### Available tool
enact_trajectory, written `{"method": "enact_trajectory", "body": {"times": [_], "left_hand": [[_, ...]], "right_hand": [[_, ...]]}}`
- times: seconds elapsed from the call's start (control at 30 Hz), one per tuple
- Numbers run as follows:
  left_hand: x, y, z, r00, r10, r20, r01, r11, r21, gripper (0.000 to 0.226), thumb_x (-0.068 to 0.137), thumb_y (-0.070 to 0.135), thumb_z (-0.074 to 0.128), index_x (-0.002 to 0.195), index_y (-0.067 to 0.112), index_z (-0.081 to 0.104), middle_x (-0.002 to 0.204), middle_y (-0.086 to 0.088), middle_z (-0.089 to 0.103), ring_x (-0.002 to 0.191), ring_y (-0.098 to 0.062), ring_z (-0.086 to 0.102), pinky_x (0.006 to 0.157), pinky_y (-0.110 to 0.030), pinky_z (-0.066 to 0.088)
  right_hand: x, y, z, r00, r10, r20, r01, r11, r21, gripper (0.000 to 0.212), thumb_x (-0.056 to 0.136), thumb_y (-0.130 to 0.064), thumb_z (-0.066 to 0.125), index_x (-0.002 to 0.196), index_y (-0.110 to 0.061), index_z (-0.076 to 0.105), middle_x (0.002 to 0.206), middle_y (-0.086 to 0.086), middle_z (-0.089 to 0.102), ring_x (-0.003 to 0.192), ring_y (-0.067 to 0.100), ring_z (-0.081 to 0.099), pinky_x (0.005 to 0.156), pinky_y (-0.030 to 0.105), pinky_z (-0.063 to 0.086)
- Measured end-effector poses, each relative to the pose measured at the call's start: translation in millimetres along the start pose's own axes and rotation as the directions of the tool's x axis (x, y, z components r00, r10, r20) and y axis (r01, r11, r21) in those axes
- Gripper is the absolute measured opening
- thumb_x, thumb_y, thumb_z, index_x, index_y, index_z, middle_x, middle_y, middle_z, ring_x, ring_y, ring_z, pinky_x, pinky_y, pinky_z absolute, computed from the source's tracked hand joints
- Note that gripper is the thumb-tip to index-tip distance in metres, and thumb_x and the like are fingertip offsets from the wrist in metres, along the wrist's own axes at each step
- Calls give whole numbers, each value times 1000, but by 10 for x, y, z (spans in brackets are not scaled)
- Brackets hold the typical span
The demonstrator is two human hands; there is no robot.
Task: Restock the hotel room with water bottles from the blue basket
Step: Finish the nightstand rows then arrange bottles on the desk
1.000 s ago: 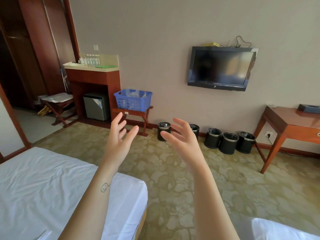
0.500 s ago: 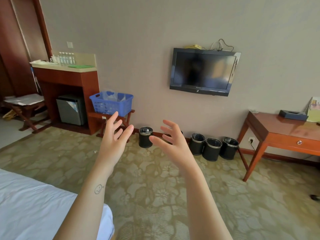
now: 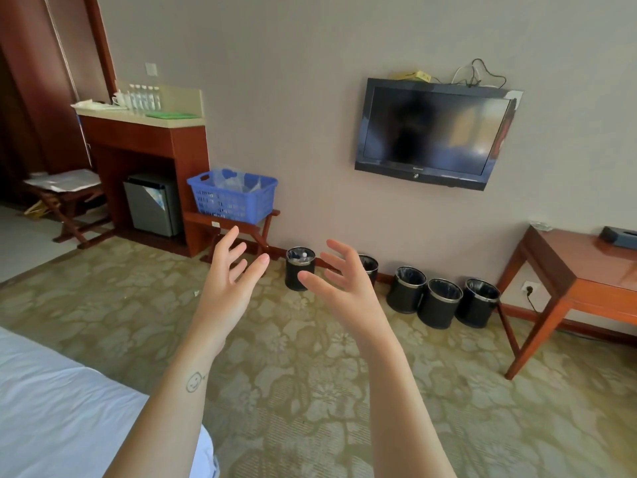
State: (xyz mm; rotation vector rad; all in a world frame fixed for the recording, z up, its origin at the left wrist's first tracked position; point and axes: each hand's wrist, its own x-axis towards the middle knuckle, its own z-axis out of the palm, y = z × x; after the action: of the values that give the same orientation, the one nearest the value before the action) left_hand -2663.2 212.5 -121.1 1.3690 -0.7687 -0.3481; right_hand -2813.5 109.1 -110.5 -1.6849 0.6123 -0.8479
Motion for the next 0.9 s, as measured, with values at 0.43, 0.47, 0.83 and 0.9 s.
{"method": "enact_trajectory", "body": {"times": [0.43, 0.47, 0.83, 0.9], "left_hand": [[1706, -234, -350, 999, 45, -26, -45, 999, 2, 71, 91, 41, 62, 151, 39, 25, 153, 10, 38, 128, -5, 45, 89, -21, 38], [1851, -251, -386, 998, 52, -28, -52, 999, 3, 71, 91, 40, 63, 151, 39, 25, 153, 9, 38, 130, -7, 45, 92, -23, 37], [2808, -724, -610, 1000, 14, 28, -15, 999, 41, 75, 88, 43, 65, 151, 40, 25, 155, 9, 35, 136, -9, 40, 97, -26, 35], [2948, -789, -605, 1000, 7, 28, -9, 999, 47, 75, 88, 42, 65, 151, 40, 25, 155, 9, 35, 137, -9, 40, 96, -24, 36]], "right_hand": [[1701, 124, 601, 998, -69, 6, 69, 997, 26, 75, 78, -44, 79, 139, -46, 36, 143, -13, 46, 131, 13, 45, 103, 35, 43], [1836, 132, 664, 997, -75, 4, 75, 997, 28, 75, 78, -43, 79, 139, -45, 36, 142, -13, 46, 131, 13, 45, 106, 38, 42], [2760, 464, 1096, 998, -43, 42, 41, 998, 44, 76, 79, -45, 78, 141, -46, 34, 146, -14, 43, 131, 12, 43, 93, 28, 39], [2906, 519, 1111, 999, -34, 36, 32, 998, 47, 75, 79, -44, 78, 140, -47, 34, 145, -14, 43, 131, 12, 44, 94, 28, 39]]}}
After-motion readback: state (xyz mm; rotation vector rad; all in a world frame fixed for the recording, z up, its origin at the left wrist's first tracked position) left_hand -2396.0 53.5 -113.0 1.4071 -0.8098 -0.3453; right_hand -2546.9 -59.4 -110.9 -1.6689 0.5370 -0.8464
